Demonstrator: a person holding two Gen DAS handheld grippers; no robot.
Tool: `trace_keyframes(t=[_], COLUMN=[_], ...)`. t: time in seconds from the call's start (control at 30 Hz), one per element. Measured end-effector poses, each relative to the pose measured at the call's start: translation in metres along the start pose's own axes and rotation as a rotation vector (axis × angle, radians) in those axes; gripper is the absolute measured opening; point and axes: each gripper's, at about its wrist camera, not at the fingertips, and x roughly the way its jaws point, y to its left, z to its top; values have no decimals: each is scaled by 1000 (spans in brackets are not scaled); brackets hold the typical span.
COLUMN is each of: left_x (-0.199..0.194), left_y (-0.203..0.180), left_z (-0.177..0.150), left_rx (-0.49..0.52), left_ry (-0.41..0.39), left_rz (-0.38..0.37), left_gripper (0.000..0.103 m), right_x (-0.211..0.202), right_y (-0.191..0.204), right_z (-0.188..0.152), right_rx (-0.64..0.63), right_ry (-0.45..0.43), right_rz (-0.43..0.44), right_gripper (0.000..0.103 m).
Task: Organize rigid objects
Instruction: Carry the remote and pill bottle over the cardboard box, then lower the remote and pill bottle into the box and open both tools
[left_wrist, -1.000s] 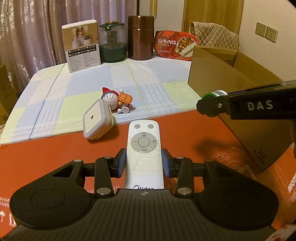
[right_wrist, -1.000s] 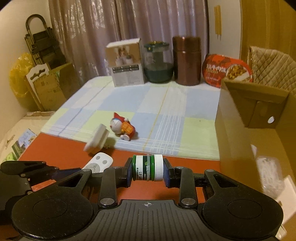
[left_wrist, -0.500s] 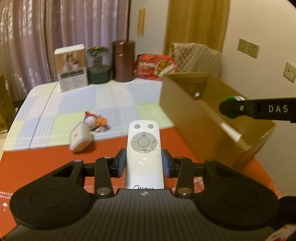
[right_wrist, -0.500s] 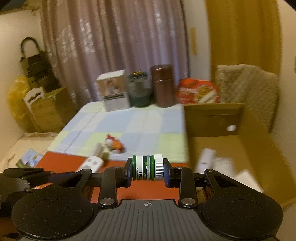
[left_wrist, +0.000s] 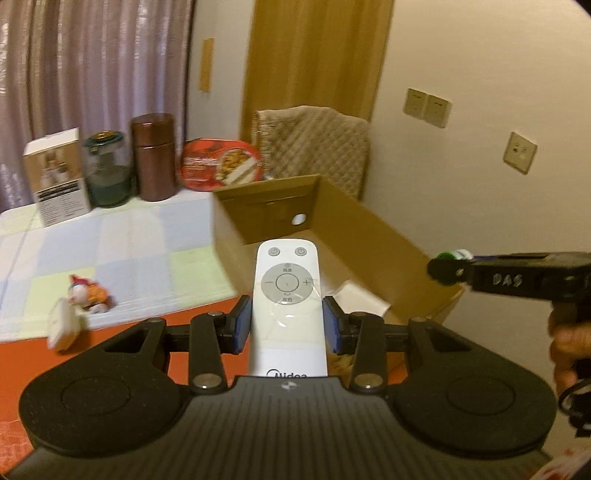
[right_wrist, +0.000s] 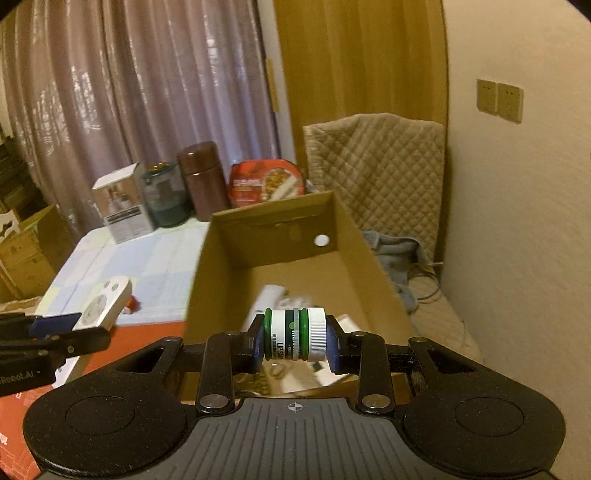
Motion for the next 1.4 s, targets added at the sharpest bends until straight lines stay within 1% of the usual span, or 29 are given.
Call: trace_keyframes(t=[0.13, 0.37, 0.57, 0.73, 1.17, 1.4], left_x=[19, 54, 83, 104, 124, 115], left_y=[-16, -28, -28, -28, -32, -25], left_z=[9, 21, 21, 18, 9, 16], left_rx=[10, 14, 17, 56, 77, 58], left_ry=[17, 47, 78, 110, 156, 118], left_rz=[-27, -60, -59, -42, -41, -32], left_gripper=[35, 35, 35, 35, 35, 37], right_x=[7, 30, 53, 65, 75, 71], right_y=[-16, -34, -44, -50, -52, -51], right_z=[3, 8, 8, 6, 6, 7], right_rx=[22, 29, 40, 28, 25, 31], right_ry=[25, 65, 101, 119, 125, 122], right_rz=[18, 28, 29, 20, 28, 28], right_gripper=[29, 29, 29, 29, 29, 29])
